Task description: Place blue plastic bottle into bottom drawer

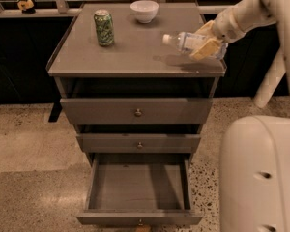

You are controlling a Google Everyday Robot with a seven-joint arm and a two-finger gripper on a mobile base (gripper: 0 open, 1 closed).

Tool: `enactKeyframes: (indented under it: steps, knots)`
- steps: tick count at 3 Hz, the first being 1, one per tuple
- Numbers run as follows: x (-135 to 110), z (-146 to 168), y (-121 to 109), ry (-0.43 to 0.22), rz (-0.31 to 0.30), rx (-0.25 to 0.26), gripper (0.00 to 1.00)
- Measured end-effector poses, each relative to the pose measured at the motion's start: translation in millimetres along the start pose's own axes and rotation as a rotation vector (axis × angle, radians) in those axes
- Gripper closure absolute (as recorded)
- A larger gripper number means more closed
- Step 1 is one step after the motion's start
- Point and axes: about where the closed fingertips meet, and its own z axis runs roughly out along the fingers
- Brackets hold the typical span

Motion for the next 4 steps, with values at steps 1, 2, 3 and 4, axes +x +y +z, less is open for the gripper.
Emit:
enactKeyframes:
  steps: [1, 2, 3, 4]
  knots:
    - [4, -101, -3, -0.036, -0.068, 0.207, 1.0]
    - [-4, -151, 3, -0.055, -0.076, 0.312, 1.0]
    - [-4, -151, 3, -0.055, -0.077, 0.312, 1.0]
    - [-8, -145, 8, -0.026, -0.114, 0.291, 1.0]
